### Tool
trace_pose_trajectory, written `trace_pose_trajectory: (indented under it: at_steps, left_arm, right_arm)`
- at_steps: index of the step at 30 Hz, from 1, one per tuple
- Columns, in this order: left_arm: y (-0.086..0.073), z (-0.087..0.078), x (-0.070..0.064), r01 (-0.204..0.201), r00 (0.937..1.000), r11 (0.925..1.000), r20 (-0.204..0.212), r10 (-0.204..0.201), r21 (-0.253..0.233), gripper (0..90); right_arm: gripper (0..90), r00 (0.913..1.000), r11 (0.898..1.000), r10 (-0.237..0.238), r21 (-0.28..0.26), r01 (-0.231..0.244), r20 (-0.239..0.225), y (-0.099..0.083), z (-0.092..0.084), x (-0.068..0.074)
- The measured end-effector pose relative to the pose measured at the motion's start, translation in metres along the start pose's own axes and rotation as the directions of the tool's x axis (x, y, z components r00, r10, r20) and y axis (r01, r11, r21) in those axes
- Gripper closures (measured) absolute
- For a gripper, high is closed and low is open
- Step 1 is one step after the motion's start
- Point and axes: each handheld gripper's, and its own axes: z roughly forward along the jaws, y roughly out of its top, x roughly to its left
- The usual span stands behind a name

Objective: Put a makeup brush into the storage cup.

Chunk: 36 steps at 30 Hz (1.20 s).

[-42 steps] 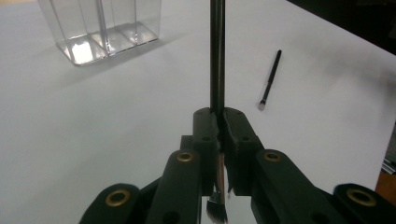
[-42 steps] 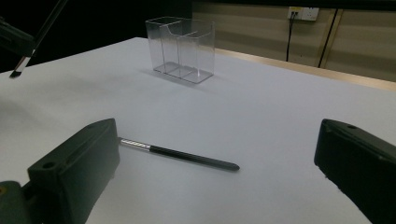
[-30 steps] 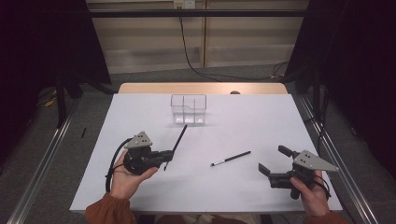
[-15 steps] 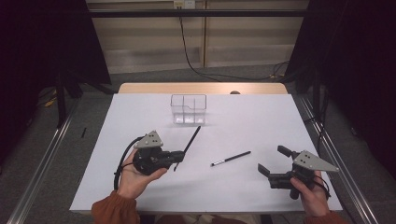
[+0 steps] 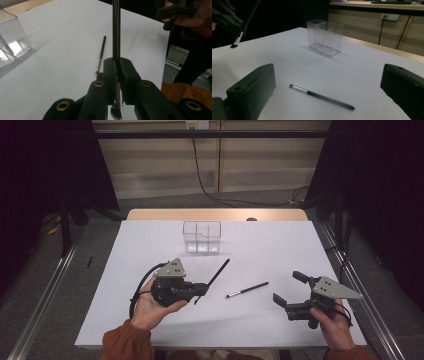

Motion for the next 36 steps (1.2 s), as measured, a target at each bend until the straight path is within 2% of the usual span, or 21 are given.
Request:
trace_pose_trajectory:
  at_steps: [3, 6, 11, 13, 15, 19, 22, 24, 27, 29, 30, 32, 33, 36]
  left_arm:
    - [0.003, 0.002, -0.003, -0.026, 0.9996, 0.999, 0.015, 0.025, 0.035, 84.2]
    - [0.004, 0.003, -0.005, -0.025, 0.9989, 0.9981, 0.042, 0.022, 0.057, 84.2]
    - [0.005, 0.005, -0.006, -0.036, 0.998, 0.9943, 0.056, 0.03, 0.1, 84.2]
    - [0.006, 0.005, -0.007, -0.044, 0.9972, 0.9919, 0.066, 0.036, 0.12, 84.2]
    - [0.006, 0.005, -0.007, -0.05, 0.9971, 0.9883, 0.063, 0.042, 0.144, 84.2]
    - [0.004, 0.005, -0.004, -0.045, 0.9977, 0.9823, 0.059, 0.035, 0.182, 84.2]
    - [0.004, 0.004, -0.002, -0.041, 0.9988, 0.9788, 0.034, 0.035, 0.2, 84.1]
    - [0.004, 0.004, -0.001, -0.044, 0.9988, 0.9767, 0.032, 0.038, 0.21, 84.2]
    - [0.004, 0.005, -0.001, -0.046, 0.9987, 0.9706, 0.031, 0.04, 0.236, 84.2]
    - [0.005, 0.006, 0.0, -0.041, 0.9991, 0.9634, 0.011, 0.04, 0.265, 84.2]
    - [0.005, 0.006, 0.001, -0.054, 0.9985, 0.9583, 0.015, 0.052, 0.281, 84.2]
    - [0.006, 0.006, 0.001, -0.059, 0.9983, 0.9535, 0.019, 0.055, 0.296, 84.2]
    - [0.007, 0.006, 0.0, -0.06, 0.9981, 0.9504, 0.005, 0.062, 0.305, 84.2]
    - [0.007, 0.007, -0.002, -0.073, 0.9972, 0.9426, 0.008, 0.075, 0.326, 84.2]
  right_arm:
    - [0.0, 0.9987, 1.0, -0.027, 0.008, 0.027, -0.044, 0.006, 0.003, 0.006]
    - [0.0, 0.9959, 0.998, -0.054, 0.004, 0.055, -0.072, 0.013, 0.007, 0.014]
    - [0.0, 0.9823, 0.995, -0.094, 0.009, 0.096, -0.163, 0.022, 0.019, 0.029]
    - [0.0, 0.9777, 0.995, -0.093, 0.022, 0.099, -0.188, 0.026, 0.024, 0.033]
    - [0.0, 0.975, 0.994, -0.099, 0.034, 0.108, -0.199, 0.028, 0.029, 0.036]
    - [0.0, 0.962, 0.99, -0.094, 0.078, 0.118, -0.256, 0.032, 0.038, 0.04]
    - [0.0, 0.9527, 0.986, -0.088, 0.11, 0.125, -0.291, 0.032, 0.045, 0.043]
    - [0.0, 0.9462, 0.983, -0.085, 0.127, 0.131, -0.312, 0.032, 0.049, 0.045]
    - [0.0, 0.9365, 0.977, -0.083, 0.159, 0.145, -0.34, 0.033, 0.054, 0.046]
    - [0.1, 0.9325, 0.973, -0.08, 0.176, 0.15, -0.352, 0.034, 0.057, 0.046]
    - [0.1, 0.9306, 0.97, -0.079, 0.188, 0.155, -0.357, 0.035, 0.058, 0.045]
    - [0.2, 0.9239, 0.962, -0.075, 0.215, 0.165, -0.375, 0.036, 0.061, 0.045]
    - [0.4, 0.9217, 0.959, -0.071, 0.229, 0.169, -0.381, 0.036, 0.062, 0.044]
    - [1.1, 0.9164, 0.947, -0.071, 0.263, 0.186, -0.394, 0.037, 0.065, 0.043]
